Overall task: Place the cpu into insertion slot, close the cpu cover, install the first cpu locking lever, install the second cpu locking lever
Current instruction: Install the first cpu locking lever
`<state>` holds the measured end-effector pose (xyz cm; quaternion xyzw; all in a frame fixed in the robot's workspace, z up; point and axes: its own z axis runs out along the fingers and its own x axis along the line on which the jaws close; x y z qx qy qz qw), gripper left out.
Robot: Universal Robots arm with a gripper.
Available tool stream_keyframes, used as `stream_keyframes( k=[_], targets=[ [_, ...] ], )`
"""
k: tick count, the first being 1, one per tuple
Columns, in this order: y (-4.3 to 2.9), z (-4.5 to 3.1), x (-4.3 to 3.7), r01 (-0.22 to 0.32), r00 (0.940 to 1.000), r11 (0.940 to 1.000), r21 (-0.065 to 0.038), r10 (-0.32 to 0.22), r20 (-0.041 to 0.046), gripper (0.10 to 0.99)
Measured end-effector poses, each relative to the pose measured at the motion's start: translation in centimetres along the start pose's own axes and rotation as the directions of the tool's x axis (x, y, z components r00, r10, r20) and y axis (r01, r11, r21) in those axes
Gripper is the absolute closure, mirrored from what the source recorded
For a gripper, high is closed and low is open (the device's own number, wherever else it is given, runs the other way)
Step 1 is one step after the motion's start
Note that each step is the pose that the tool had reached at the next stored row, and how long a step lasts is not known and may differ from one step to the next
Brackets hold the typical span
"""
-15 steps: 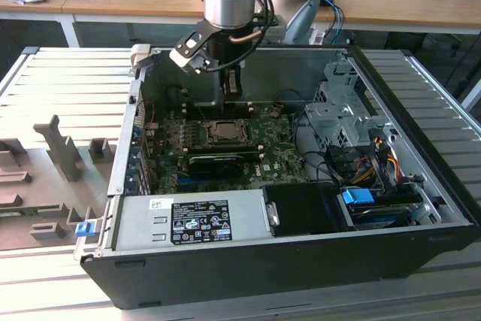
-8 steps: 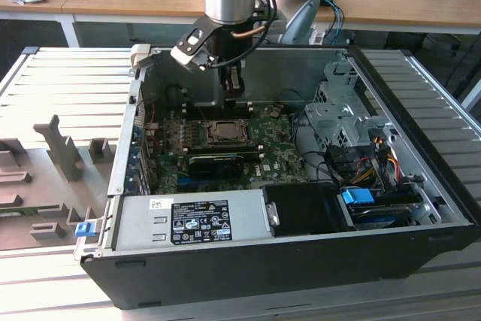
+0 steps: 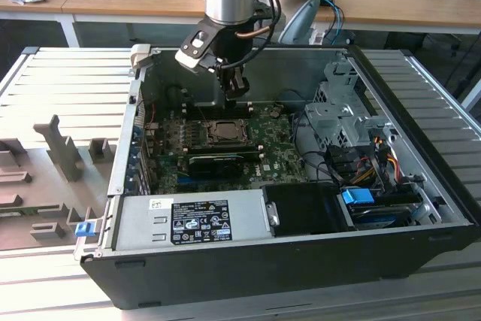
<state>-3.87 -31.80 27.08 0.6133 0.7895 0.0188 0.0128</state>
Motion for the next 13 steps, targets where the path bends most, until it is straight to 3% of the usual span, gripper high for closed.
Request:
stream_keyframes(
  k=[8, 11, 13],
  targets=[
    [0.00, 0.00, 0.00, 0.101, 0.9949, 0.9949, 0.000, -0.101, -0.0046, 0.980],
    [0.00, 0.00, 0.00, 0.172, 0.9851, 0.9851, 0.000, -0.172, -0.0078, 0.980],
    [0.00, 0.00, 0.00, 0.239, 0.9709, 0.9710, -0.001, -0.239, -0.0109, 0.980]
  ],
)
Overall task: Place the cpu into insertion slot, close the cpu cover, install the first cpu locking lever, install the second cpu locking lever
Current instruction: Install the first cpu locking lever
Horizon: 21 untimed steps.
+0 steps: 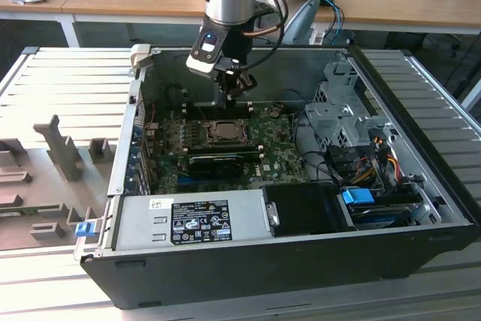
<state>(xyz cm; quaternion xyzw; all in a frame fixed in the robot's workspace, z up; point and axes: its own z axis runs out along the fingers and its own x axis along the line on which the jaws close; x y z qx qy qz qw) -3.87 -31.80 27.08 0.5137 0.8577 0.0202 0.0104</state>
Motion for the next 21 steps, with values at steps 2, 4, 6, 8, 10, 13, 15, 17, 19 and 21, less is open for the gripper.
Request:
stream_keyframes(
  k=[2, 4, 6, 8, 10, 13, 15, 17, 19, 21],
  targets=[
    [0.00, 0.00, 0.00, 0.071, 0.9975, 0.9975, 0.000, -0.071, -0.0032, 0.980],
    [0.00, 0.00, 0.00, 0.137, 0.9905, 0.9905, 0.000, -0.137, -0.0063, 0.980],
    [0.00, 0.00, 0.00, 0.195, 0.9808, 0.9809, 0.000, -0.195, -0.0089, 0.980],
    [0.00, 0.00, 0.00, 0.239, 0.9710, 0.9711, -0.001, -0.239, -0.0109, 0.980],
    [-0.01, 0.00, 0.00, 0.271, 0.9626, 0.9627, -0.001, -0.271, -0.0124, 0.980],
    [-0.01, 0.00, 0.00, 0.300, 0.9538, 0.9538, -0.001, -0.300, -0.0137, 0.980],
    [-0.01, 0.00, 0.00, 0.320, 0.9474, 0.9475, -0.002, -0.320, -0.0147, 0.980],
    [-0.01, 0.00, 0.00, 0.341, 0.9399, 0.9400, -0.002, -0.341, -0.0157, 0.980],
    [-0.01, 0.00, 0.00, 0.366, 0.9304, 0.9306, -0.002, -0.366, -0.0168, 0.980],
    [-0.01, 0.00, 0.00, 0.394, 0.9190, 0.9192, -0.003, -0.394, -0.0181, 0.980]
  ],
)
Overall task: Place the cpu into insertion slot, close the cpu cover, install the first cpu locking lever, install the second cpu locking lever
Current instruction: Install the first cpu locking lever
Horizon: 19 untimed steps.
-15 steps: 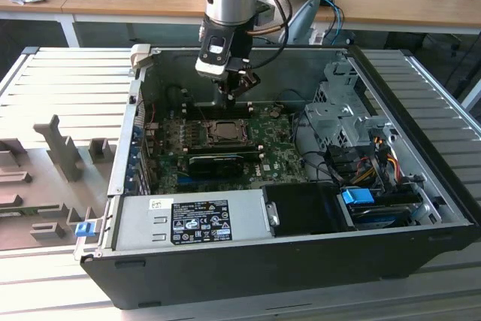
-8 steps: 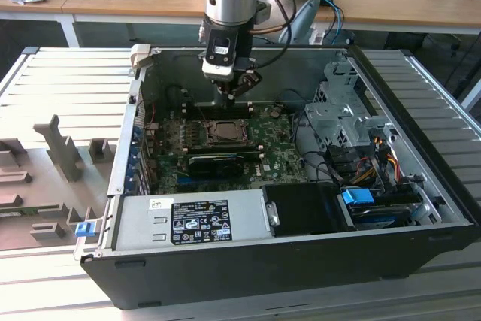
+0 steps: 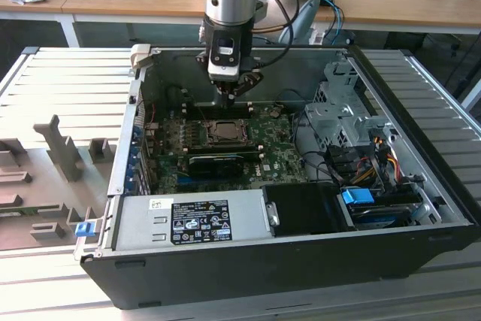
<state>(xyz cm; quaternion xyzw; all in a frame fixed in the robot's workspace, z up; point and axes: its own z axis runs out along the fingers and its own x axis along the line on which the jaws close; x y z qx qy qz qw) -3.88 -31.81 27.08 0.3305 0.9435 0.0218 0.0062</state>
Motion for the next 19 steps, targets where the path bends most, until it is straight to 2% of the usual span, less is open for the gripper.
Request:
stream_keyframes(
  k=[5, 12, 14, 15, 17, 19],
  targets=[
    [0.00, 0.01, 0.00, 0.067, 0.9978, 0.9978, 0.000, -0.067, -0.0030, 0.980],
    [-0.16, 0.09, 0.19, 0.142, 0.9899, 0.9899, 0.000, -0.142, -0.0065, 0.980],
    [-0.17, 0.16, 0.19, 0.179, 0.9839, 0.9839, 0.000, -0.179, -0.0082, 0.980],
    [-0.18, 0.20, 0.20, 0.207, 0.9784, 0.9784, 0.000, -0.207, -0.0095, 0.980],
    [-0.18, 0.28, 0.19, 0.274, 0.9616, 0.9617, -0.001, -0.274, -0.0126, 0.980],
    [-0.18, 0.30, 0.20, 0.312, 0.9499, 0.9500, -0.001, -0.312, -0.0143, 0.980]
  ],
)
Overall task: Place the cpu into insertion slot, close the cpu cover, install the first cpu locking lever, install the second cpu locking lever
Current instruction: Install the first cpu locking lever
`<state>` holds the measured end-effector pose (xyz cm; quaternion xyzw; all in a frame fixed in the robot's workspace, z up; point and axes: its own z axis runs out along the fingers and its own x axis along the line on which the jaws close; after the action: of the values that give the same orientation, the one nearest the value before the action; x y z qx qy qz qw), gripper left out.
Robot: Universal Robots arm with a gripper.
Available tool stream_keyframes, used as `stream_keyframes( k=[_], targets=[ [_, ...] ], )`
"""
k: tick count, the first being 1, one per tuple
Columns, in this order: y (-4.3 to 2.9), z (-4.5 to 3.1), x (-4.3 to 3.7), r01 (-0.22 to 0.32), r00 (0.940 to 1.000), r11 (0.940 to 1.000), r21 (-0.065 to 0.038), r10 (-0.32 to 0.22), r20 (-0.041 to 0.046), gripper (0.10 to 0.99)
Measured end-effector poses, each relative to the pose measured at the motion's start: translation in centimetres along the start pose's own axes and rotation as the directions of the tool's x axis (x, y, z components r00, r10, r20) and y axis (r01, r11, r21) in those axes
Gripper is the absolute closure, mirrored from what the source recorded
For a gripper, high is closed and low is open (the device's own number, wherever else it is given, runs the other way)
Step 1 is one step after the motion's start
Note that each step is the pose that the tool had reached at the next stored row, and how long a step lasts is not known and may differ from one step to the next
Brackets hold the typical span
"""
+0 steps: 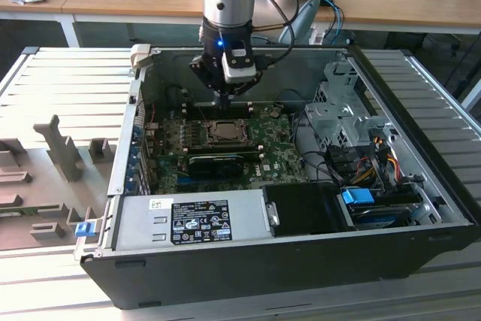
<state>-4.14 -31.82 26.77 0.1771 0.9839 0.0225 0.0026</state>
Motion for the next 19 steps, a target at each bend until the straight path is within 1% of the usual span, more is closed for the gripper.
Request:
stream_keyframes(
  k=[3, 4, 5, 6, 7, 9, 11, 12, 13, 14, 15, 16, 17, 19],
  targets=[
    [0.00, 0.03, 0.00, 0.055, 0.9985, 0.9985, 0.000, -0.055, -0.0025, 0.980],
    [0.00, 0.04, 0.00, 0.077, 0.9970, 0.9970, 0.000, -0.077, -0.0035, 0.980],
    [0.00, 0.06, 0.00, 0.106, 0.9943, 0.9944, 0.000, -0.106, -0.0048, 0.980],
    [0.00, 0.08, 0.00, 0.153, 0.9881, 0.9882, 0.000, -0.153, -0.0070, 0.980],
    [0.00, 0.09, 0.00, 0.188, 0.9821, 0.9822, 0.000, -0.188, -0.0085, 0.980],
    [0.00, 0.10, 0.00, 0.227, 0.9738, 0.9738, -0.001, -0.227, -0.0103, 0.980],
    [-0.01, 0.12, 0.01, 0.274, 0.9617, 0.9618, -0.001, -0.274, -0.0125, 0.980],
    [-0.01, 0.12, 0.01, 0.288, 0.9576, 0.9577, -0.001, -0.288, -0.0132, 0.980],
    [-0.01, 0.13, 0.01, 0.316, 0.9488, 0.9489, -0.001, -0.316, -0.0144, 0.980],
    [-0.01, 0.13, 0.02, 0.355, 0.9347, 0.9348, -0.002, -0.355, -0.0162, 0.980],
    [-0.02, 0.15, 0.04, 0.373, 0.9279, 0.9280, -0.002, -0.373, -0.0170, 0.980],
    [-0.06, 0.17, 0.13, 0.382, 0.9239, 0.9240, -0.003, -0.382, -0.0174, 0.980],
    [-0.10, 0.18, 0.24, 0.385, 0.9228, 0.9229, -0.003, -0.385, -0.0175, 0.980],
    [-0.29, 0.17, 0.74, 0.387, 0.9220, 0.9221, -0.003, -0.387, -0.0176, 0.980]
  ],
)
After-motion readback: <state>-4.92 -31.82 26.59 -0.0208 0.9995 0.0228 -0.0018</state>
